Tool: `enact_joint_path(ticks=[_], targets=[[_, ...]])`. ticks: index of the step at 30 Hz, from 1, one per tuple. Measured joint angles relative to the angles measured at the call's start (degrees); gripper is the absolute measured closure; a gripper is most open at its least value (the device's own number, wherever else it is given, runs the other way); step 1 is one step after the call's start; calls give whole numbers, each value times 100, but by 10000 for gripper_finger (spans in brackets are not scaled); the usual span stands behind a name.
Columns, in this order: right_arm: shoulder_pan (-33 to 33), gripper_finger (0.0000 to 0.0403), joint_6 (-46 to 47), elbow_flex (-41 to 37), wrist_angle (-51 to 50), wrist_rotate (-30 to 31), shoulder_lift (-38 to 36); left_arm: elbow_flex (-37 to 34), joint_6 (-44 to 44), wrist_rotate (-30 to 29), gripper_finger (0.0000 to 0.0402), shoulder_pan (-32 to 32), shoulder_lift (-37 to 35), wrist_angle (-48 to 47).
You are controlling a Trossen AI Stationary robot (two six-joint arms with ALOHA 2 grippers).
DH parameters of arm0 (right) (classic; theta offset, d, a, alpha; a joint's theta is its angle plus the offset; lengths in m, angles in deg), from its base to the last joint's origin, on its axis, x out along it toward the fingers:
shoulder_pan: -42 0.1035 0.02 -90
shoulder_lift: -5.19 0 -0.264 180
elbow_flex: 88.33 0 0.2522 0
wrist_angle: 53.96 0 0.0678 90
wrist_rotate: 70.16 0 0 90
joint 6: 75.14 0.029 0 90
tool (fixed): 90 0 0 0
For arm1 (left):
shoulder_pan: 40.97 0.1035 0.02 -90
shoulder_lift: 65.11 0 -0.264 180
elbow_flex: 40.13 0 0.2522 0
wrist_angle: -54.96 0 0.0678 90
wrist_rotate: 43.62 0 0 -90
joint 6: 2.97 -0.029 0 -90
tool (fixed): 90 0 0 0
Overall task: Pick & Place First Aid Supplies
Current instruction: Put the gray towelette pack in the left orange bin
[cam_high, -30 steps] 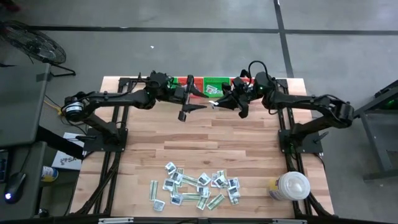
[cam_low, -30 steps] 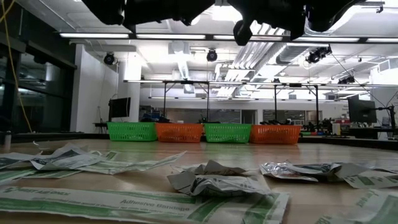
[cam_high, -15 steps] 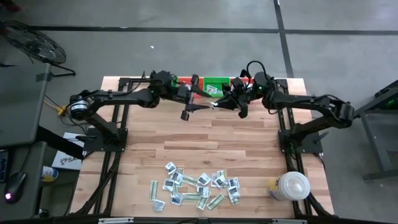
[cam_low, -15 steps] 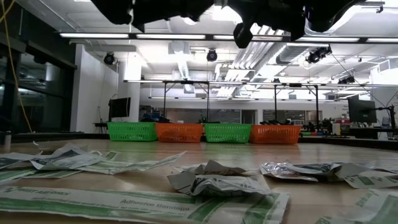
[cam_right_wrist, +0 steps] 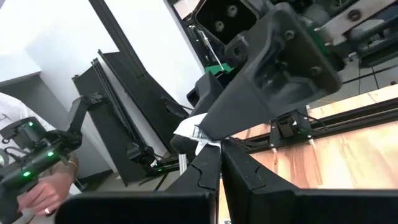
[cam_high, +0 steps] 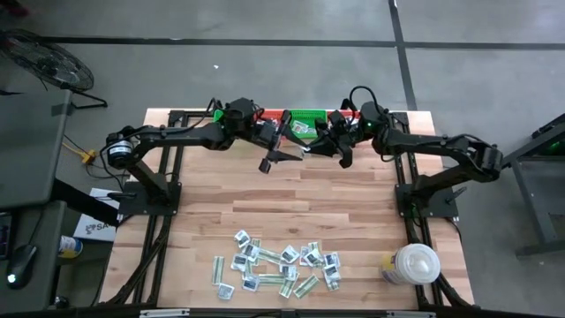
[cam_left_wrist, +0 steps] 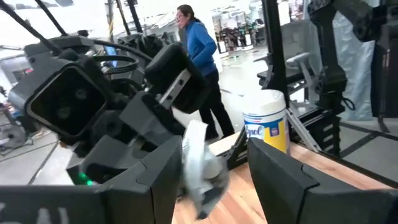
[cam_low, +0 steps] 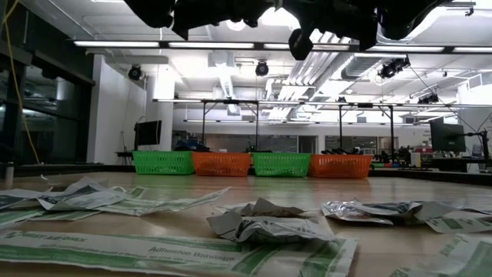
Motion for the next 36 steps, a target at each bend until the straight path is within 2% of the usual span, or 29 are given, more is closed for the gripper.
enact_joint_path(ticks=[6, 9, 21, 31, 36], targets=[[2, 403, -12, 0, -23, -37, -2, 0, 44, 20, 224, -2, 0, 0], [0, 403, -13, 0, -24, -76, -2, 0, 46, 19, 241, -2, 0, 0], [2, 403, -61, 0, -39, -96, -2, 0, 44, -41, 386, 0, 0, 46], [0, 397, -18, 0, -66, -9, -2, 0, 64, 82, 396, 7, -1, 22], [-96, 351, 96, 0, -122, -64, -2, 0, 66, 106, 396, 7, -5, -1]])
